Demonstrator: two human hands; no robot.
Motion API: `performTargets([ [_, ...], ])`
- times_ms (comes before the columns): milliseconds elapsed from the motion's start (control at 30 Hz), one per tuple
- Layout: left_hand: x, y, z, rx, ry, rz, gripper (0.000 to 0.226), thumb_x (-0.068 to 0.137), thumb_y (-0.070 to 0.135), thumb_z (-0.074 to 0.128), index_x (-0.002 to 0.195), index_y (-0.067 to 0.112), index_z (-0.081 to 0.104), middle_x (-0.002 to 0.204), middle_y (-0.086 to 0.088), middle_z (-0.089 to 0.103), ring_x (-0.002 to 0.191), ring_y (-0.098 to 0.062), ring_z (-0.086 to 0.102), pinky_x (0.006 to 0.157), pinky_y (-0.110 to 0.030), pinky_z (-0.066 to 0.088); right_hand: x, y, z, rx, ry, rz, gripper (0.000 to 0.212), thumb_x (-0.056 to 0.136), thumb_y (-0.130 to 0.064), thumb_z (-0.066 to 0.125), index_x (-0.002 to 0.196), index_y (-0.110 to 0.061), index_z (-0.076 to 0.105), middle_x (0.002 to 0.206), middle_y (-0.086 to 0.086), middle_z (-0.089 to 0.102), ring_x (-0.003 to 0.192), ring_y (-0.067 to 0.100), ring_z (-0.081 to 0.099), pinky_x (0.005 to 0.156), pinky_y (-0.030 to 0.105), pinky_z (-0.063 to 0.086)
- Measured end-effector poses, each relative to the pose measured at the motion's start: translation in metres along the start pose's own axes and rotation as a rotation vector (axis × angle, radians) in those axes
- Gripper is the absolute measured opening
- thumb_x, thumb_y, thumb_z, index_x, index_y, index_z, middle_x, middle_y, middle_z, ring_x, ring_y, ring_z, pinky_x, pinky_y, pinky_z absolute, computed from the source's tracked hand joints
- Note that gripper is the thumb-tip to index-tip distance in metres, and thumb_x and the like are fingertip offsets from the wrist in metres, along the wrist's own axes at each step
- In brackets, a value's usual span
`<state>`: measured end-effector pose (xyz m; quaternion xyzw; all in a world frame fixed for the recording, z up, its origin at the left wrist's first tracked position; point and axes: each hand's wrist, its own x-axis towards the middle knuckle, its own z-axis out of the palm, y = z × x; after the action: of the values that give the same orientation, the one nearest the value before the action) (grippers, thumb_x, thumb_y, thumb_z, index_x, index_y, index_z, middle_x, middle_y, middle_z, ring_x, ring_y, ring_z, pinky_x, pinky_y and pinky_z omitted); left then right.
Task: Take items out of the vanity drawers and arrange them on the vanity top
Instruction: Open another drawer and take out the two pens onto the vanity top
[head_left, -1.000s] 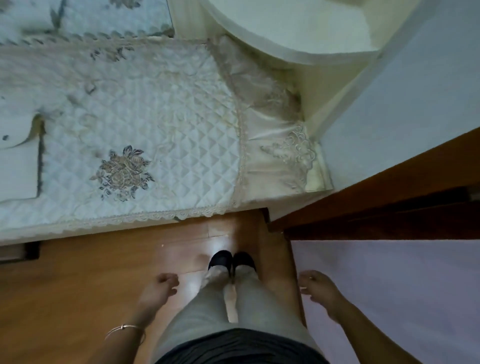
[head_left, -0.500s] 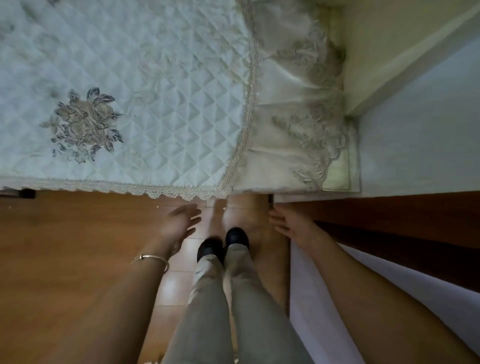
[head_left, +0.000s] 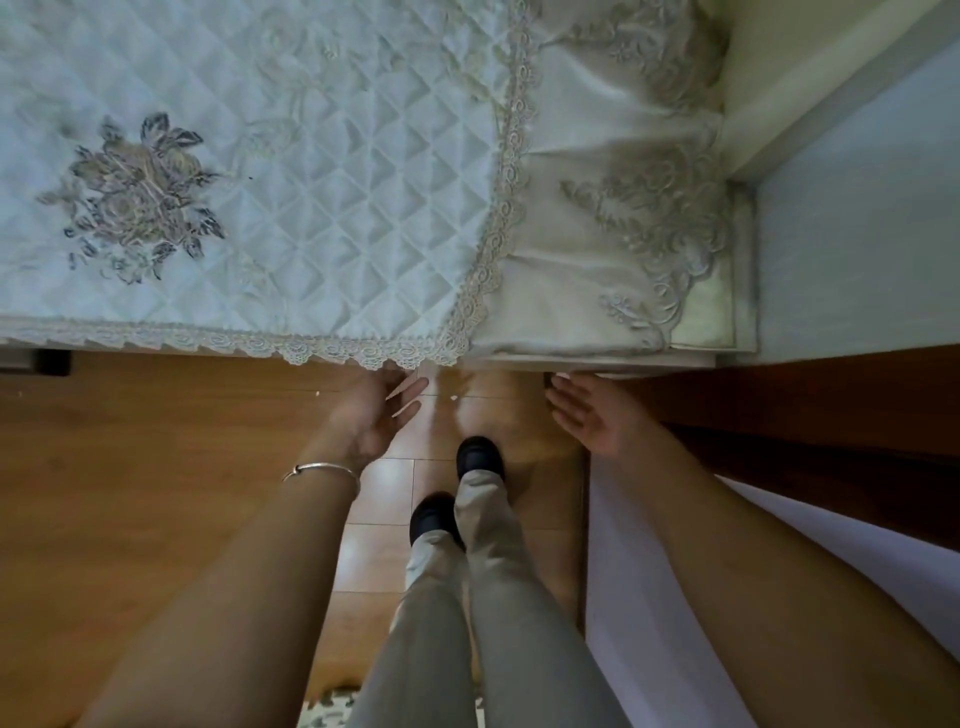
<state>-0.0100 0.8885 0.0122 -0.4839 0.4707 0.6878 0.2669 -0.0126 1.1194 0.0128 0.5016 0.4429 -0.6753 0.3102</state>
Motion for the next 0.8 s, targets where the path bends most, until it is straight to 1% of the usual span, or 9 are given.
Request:
performTargets([
  [100, -0.013, -0.014, -0.011, 0.052, -0.004, 0.001, 0.016, 0.097, 0.010, 0.034, 0.101, 0.016, 0.048, 0.097, 0.005, 0.059, 0.089, -0.012, 0.060, 0.073, -0.025, 0.045, -0.011, 0.016, -0.009, -0.046, 0.007, 0.014, 0.019, 0.095, -0.016, 0.044, 0.080, -0.016, 0.055, 0.088, 0.000, 0.061, 0.112, 0.021, 0.053, 0.100, 0.035, 0.038],
  [233, -0.043, -0.043, -0.026, 0.325, -0.007, 0.017, 0.018, 0.094, 0.013, 0.042, 0.107, 0.012, 0.053, 0.104, -0.002, 0.065, 0.091, -0.016, 0.061, 0.078, -0.028, 0.044, -0.040, 0.046, -0.012, -0.047, -0.002, -0.015, 0.014, 0.095, -0.016, 0.043, 0.090, -0.016, 0.056, 0.098, 0.004, 0.059, 0.103, 0.022, 0.054, 0.100, 0.036, 0.039],
  [300, -0.067, -0.055, -0.029, 0.530, -0.015, 0.121, 0.016, 0.093, 0.012, 0.045, 0.103, 0.013, 0.056, 0.101, -0.003, 0.064, 0.092, -0.020, 0.060, 0.075, -0.026, 0.043, -0.064, 0.058, -0.008, -0.174, 0.037, -0.074, 0.020, 0.095, -0.011, 0.042, 0.110, -0.008, 0.054, 0.098, 0.007, 0.056, 0.102, 0.029, 0.055, 0.077, 0.027, 0.048],
  [367, -0.095, -0.060, -0.035, 0.665, -0.038, 0.357, 0.014, 0.092, 0.011, 0.049, 0.092, 0.020, 0.059, 0.093, 0.003, 0.064, 0.095, -0.022, 0.061, 0.077, -0.025, 0.046, -0.089, 0.068, -0.009, -0.397, 0.088, -0.209, 0.027, 0.093, -0.006, 0.044, 0.120, -0.003, 0.050, 0.104, 0.013, 0.056, 0.105, 0.032, 0.055, 0.059, 0.015, 0.045],
  [467, -0.141, -0.048, -0.044, 0.811, -0.012, 0.744, 0.021, 0.091, 0.013, 0.051, 0.086, 0.031, 0.059, 0.092, 0.018, 0.063, 0.091, -0.001, 0.060, 0.074, -0.013, 0.045, -0.119, 0.079, -0.023, -0.776, 0.094, -0.534, 0.021, 0.090, -0.013, 0.053, 0.111, -0.010, 0.059, 0.106, 0.002, 0.059, 0.100, 0.017, 0.056, 0.069, 0.010, 0.041],
  [533, -0.159, -0.032, -0.048, 0.923, 0.061, 0.972, 0.019, 0.088, 0.019, 0.047, 0.100, 0.024, 0.061, 0.100, 0.020, 0.060, 0.091, 0.008, 0.054, 0.071, -0.006, 0.040, -0.134, 0.076, -0.031, -0.884, 0.151, -0.761, 0.016, 0.088, -0.013, 0.057, 0.104, -0.014, 0.062, 0.102, -0.002, 0.060, 0.099, 0.015, 0.058, 0.079, 0.019, 0.046],
  [567, -0.160, -0.025, -0.049, 0.996, 0.086, 1.040, 0.027, 0.086, 0.020, 0.046, 0.109, 0.018, 0.060, 0.107, 0.014, 0.059, 0.097, 0.008, 0.050, 0.078, -0.010, 0.040, -0.140, 0.072, -0.032, -0.911, 0.196, -0.864, 0.017, 0.087, -0.013, 0.058, 0.104, -0.013, 0.063, 0.103, -0.001, 0.059, 0.102, 0.017, 0.057, 0.085, 0.025, 0.048],
  [667, -0.141, -0.012, -0.055, 1.326, 0.172, 1.008, 0.040, 0.090, 0.020, 0.050, 0.127, 0.006, 0.049, 0.131, -0.008, 0.051, 0.124, -0.022, 0.042, 0.103, -0.032, 0.034, -0.140, 0.054, -0.027, -1.090, 0.291, -1.029, 0.029, 0.088, -0.016, 0.056, 0.116, -0.010, 0.058, 0.121, 0.006, 0.055, 0.119, 0.022, 0.047, 0.099, 0.031, 0.038],
  [800, -0.128, -0.012, -0.059, 1.496, 0.192, 0.949, 0.040, 0.092, 0.024, 0.048, 0.126, 0.004, 0.049, 0.130, -0.013, 0.052, 0.124, -0.029, 0.042, 0.102, -0.037, 0.036, -0.123, 0.041, -0.025, -1.334, 0.316, -1.025, 0.037, 0.089, -0.026, 0.054, 0.122, -0.008, 0.055, 0.126, 0.012, 0.055, 0.119, 0.029, 0.048, 0.100, 0.038, 0.039],
])
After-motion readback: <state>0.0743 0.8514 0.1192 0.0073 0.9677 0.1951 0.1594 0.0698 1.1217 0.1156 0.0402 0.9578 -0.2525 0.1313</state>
